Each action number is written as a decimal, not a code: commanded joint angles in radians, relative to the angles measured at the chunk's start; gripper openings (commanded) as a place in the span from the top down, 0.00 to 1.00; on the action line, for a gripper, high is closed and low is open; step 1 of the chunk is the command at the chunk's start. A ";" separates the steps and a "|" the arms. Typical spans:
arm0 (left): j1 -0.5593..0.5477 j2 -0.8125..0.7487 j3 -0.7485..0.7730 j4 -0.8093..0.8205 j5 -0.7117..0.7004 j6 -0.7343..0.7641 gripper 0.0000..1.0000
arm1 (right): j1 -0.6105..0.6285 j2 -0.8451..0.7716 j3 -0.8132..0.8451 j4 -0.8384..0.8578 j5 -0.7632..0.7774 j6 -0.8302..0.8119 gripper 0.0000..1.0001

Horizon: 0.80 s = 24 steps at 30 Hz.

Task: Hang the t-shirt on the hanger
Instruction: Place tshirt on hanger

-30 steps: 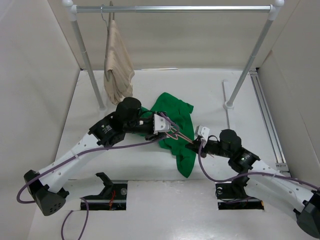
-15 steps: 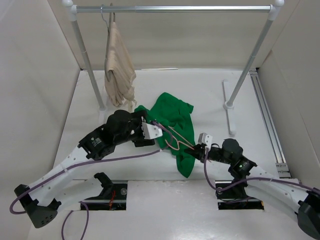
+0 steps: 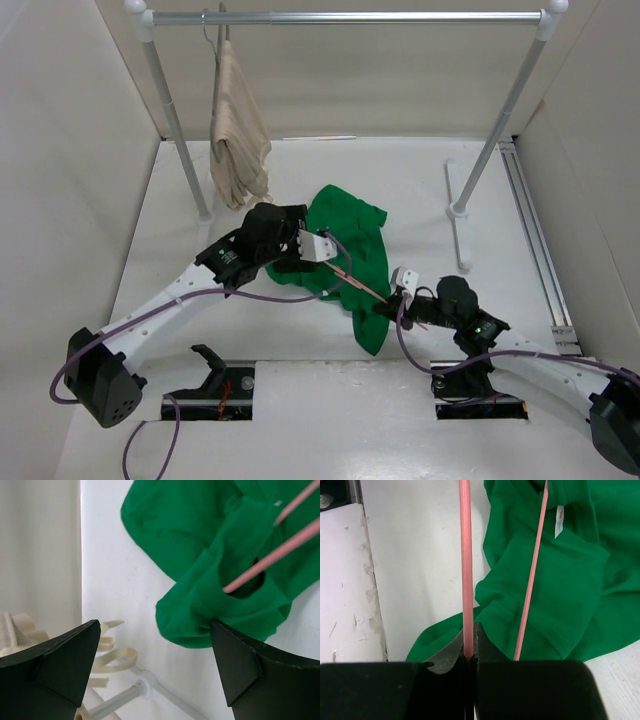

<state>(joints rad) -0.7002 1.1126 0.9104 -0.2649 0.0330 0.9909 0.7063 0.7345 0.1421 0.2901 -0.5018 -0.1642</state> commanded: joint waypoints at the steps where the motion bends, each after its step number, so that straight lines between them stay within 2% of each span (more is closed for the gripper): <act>1: 0.004 0.005 -0.019 -0.097 0.140 0.185 0.12 | -0.005 -0.006 0.059 0.014 -0.020 -0.012 1.00; 4: 0.013 0.070 -0.019 -0.140 0.194 0.236 0.16 | -0.005 0.003 0.070 0.004 -0.020 -0.023 1.00; 10: 0.034 0.292 0.059 -0.014 0.176 0.167 0.26 | -0.005 0.040 0.100 -0.014 -0.041 -0.023 1.00; 12: 0.057 0.328 0.082 -0.034 0.197 0.187 0.35 | -0.005 0.040 0.109 -0.014 -0.041 -0.023 1.00; 13: 0.071 0.337 0.091 -0.055 0.223 0.208 0.42 | -0.005 0.040 0.109 -0.014 -0.041 -0.023 1.00; 14: 0.071 0.346 0.100 -0.077 0.234 0.221 0.54 | -0.005 0.040 0.109 -0.014 -0.041 -0.023 1.00; 15: 0.083 0.358 0.129 -0.118 0.248 0.221 0.77 | -0.005 0.040 0.109 -0.014 -0.041 -0.014 1.00; 17: 0.096 0.359 0.166 -0.174 0.312 0.221 0.87 | -0.005 0.049 0.119 -0.014 -0.032 -0.014 1.00; 20: 0.105 0.337 0.228 -0.272 0.413 0.247 0.89 | -0.005 0.060 0.129 -0.014 -0.032 -0.014 1.00; 24: 0.105 0.267 0.255 -0.323 0.577 0.287 0.88 | -0.005 0.106 0.181 -0.026 -0.012 -0.024 1.00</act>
<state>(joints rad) -0.5850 1.4635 1.1019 -0.5411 0.3763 1.2854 0.6888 0.8177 0.2489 0.2092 -0.4892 -0.1726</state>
